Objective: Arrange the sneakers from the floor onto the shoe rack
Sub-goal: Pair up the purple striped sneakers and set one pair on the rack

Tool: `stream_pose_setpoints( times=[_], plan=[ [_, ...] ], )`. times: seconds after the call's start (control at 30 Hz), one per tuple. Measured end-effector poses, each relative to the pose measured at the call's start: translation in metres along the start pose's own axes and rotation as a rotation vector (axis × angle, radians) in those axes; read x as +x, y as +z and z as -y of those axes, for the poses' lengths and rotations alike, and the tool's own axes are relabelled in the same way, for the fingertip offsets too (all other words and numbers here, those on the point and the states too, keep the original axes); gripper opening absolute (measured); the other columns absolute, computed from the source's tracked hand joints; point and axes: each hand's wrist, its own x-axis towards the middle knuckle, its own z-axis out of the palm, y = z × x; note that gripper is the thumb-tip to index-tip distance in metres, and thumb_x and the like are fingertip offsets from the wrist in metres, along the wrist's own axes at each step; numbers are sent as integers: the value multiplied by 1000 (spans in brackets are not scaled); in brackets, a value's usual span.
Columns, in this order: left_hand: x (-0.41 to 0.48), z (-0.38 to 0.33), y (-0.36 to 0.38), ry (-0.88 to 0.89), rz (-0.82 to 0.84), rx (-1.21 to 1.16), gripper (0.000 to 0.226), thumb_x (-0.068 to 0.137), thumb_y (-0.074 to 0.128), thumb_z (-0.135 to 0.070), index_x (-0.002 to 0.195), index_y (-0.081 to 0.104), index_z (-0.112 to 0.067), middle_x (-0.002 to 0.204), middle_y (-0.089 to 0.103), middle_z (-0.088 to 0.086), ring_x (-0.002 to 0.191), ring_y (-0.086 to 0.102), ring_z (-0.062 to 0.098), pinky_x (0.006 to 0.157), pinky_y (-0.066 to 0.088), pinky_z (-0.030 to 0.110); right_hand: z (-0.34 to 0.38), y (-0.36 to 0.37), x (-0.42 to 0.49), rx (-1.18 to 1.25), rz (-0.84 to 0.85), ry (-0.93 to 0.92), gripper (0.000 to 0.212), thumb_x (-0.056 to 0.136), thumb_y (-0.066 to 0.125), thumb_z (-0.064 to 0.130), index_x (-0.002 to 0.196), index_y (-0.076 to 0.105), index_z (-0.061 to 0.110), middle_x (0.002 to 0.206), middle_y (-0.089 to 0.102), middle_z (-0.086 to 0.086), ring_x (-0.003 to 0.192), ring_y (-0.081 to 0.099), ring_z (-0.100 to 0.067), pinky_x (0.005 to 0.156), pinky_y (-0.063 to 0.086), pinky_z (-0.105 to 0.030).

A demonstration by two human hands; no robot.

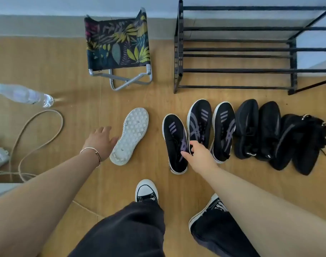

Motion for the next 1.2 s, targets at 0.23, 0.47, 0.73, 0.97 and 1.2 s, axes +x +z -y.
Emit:
stream_pose_setpoints(
  times=[0.23, 0.47, 0.73, 0.97, 1.2],
  plan=[
    [59, 19, 69, -31, 65, -83, 58, 102, 42, -44, 152, 36, -15, 153, 42, 12, 134, 45, 36, 106, 42, 50, -23, 49, 63, 114, -15, 71, 65, 96, 60, 44, 149, 39, 12, 144, 56, -8, 131, 54, -27, 106, 47, -41],
    [95, 15, 109, -113, -11, -363, 56, 98, 51, -44, 146, 46, -14, 141, 54, 8, 116, 61, 27, 90, 47, 37, -44, 70, 102, 170, -176, 65, 41, 91, 71, 36, 122, 62, 10, 110, 72, -5, 106, 67, -26, 91, 55, -38],
    [104, 23, 116, -159, 47, -505, 53, 92, 59, -51, 134, 57, -19, 114, 66, -2, 97, 62, 21, 78, 46, 31, -35, 75, 116, 27, -275, 80, 37, 91, 71, 37, 74, 61, 6, 69, 65, -6, 67, 62, -23, 57, 45, -31],
    [100, 14, 117, -175, -3, -586, 39, 87, 66, -53, 104, 63, -17, 91, 69, 4, 73, 60, 16, 60, 45, 29, -13, 77, 126, 57, -217, 82, 25, 95, 66, 32, 79, 63, 13, 72, 62, -2, 68, 58, -18, 51, 32, -21],
    [101, -7, 94, -112, -145, -515, 41, 82, 73, -52, 98, 54, -19, 82, 63, -1, 69, 58, 15, 54, 40, 29, 1, 53, 147, 114, -237, -4, 15, 95, 67, 28, 91, 67, 13, 77, 61, 2, 70, 54, -12, 65, 40, -27]
  ],
)
